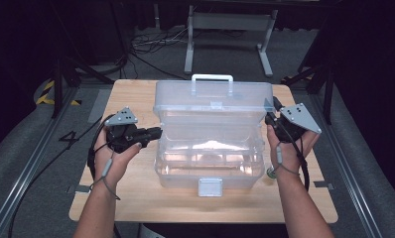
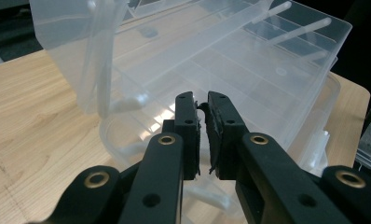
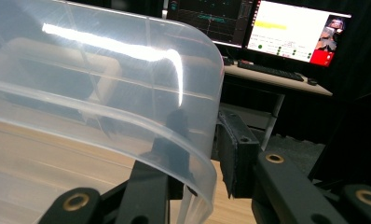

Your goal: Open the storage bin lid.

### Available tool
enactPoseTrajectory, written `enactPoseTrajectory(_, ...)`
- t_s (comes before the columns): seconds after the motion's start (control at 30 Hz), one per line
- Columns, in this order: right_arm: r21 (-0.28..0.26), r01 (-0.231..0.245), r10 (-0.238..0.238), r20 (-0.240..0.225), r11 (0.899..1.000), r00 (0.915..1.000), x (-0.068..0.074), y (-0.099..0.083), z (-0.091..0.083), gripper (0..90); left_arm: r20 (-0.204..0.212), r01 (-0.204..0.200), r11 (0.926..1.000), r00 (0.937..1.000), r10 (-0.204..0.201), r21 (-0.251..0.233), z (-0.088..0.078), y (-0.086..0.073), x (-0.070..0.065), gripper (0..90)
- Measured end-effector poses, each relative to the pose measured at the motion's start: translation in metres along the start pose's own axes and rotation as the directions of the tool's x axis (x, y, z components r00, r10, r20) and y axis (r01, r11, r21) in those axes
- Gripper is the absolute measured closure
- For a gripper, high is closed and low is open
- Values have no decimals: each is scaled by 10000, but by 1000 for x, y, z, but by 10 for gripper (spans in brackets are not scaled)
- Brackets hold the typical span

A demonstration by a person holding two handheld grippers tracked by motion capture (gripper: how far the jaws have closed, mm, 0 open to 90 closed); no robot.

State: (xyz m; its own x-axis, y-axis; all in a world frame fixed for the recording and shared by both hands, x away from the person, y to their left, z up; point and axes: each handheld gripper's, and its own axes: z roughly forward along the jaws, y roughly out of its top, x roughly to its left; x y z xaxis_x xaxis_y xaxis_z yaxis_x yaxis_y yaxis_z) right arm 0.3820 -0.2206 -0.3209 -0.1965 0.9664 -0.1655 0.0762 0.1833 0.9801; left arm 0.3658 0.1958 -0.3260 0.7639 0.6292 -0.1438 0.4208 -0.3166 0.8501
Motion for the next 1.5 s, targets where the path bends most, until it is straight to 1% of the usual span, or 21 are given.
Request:
enactPoseTrajectory(0.1, -39, 228, -227, 169, 9997, 9996, 1, 0, 2, 754, -21, -47, 10000, 10000, 47, 69, 1, -2, -1, 835)
enactPoseTrajectory(0.27, -44, 299, -298, 246, 9995, 9993, 1, 3, 6, 758, -35, 2, 9999, 10000, -1, 132, -3, -6, -2, 836)
enactPoseTrajectory(0.47, 132, 373, -377, 355, 9992, 9987, 0, 8, 12, 764, -81, 75, 9998, 9999, -74, 193, -7, -11, -3, 836)
enactPoseTrajectory(0.53, 181, 404, -411, 416, 9990, 9983, 0, 9, 14, 773, 21, 104, 9998, 9999, -105, 196, -9, -13, -3, 836)
enactPoseTrajectory(0.57, 263, 510, -522, 482, 9984, 9975, 0, 10, 15, 784, 54, 126, 9997, 9999, -127, 200, -10, -14, -3, 836)
enactPoseTrajectory(0.6, 442, 727, -753, 606, 9964, 9953, 0, 11, 17, 803, 90, 141, 9998, 9999, -143, 170, -11, -15, -3, 836)
enactPoseTrajectory(0.67, 556, 810, -846, 662, 9952, 9942, 0, 12, 19, 809, 207, 164, 9998, 9996, -167, 129, -15, -17, -4, 836)
enactPoseTrajectory(0.77, 640, 751, -791, 624, 9951, 9949, -1, 14, 22, 810, 272, 132, 9997, 9995, -138, 220, -16, -19, -6, 834)
enactPoseTrajectory(0.83, 830, 613, -655, 492, 9947, 9966, -3, 16, 26, 812, 447, 27, 9993, 9990, -44, 379, -16, -22, -7, 821)
enactPoseTrajectory(0.87, 878, 565, -606, 441, 9945, 9972, -4, 17, 27, 813, 589, -85, 9984, 9982, 52, 555, -15, -24, -9, 812)
enactPoseTrajectory(0.9, 944, 549, -589, 407, 9940, 9974, -5, 18, 28, 813, 629, -192, 9974, 9979, 149, 690, -14, -25, -11, 805)
enactPoseTrajectory(0.97, 1060, 518, -559, 360, 9930, 9978, -6, 20, 31, 814, 702, -197, 9967, 9974, 141, 790, -14, -26, -12, 778)
enactPoseTrajectory(1.0, 1122, 456, -494, 314, 9926, 9983, -7, 21, 32, 814, 904, -264, 9947, 9958, 174, 996, -13, -28, -15, 771)
enactPoseTrajectory(1.03, 1147, 441, -477, 288, 9924, 9984, -7, 21, 33, 814, 973, -328, 9930, 9950, 217, 1131, -12, -29, -16, 762)
enactPoseTrajectory(1.07, 1147, 441, -477, 288, 9924, 9984, -7, 21, 33, 814, 973, -328, 9930, 9950, 217, 1131, -12, -29, -16, 753)
enactPoseTrajectory(1.17, 1217, 218, -241, 178, 9923, 9996, -9, 22, 37, 813, 1194, -469, 9884, 9924, 296, 1447, -8, -34, -18, 750)
enactPoseTrajectory(1.3, 1285, 77, -87, 74, 9917, 9999, -12, 23, 39, 812, 1620, -675, 9810, 9861, 378, 1817, -7, -38, -20, 742)
enactPoseTrajectory(1.33, 1307, 20, -23, 27, 9914, 10000, -12, 23, 40, 811, 1825, -737, 9777, 9825, 374, 1967, -4, -40, -23, 742)
enactPoseTrajectory(1.37, 1307, 20, -23, 27, 9914, 10000, -12, 23, 40, 811, 1825, -737, 9777, 9825, 374, 1967, -4, -40, -23, 742)
enactPoseTrajectory(1.47, 1342, -121, 131, -68, 9909, 9999, -14, 23, 42, 811, 2249, -1071, 9653, 9730, 525, 2381, 6, -44, -26, 737)
enactPoseTrajectory(1.5, 1363, -153, 167, -87, 9905, 9998, -14, 23, 43, 811, 2372, -1118, 9617, 9701, 510, 2502, 10, -46, -27, 736)
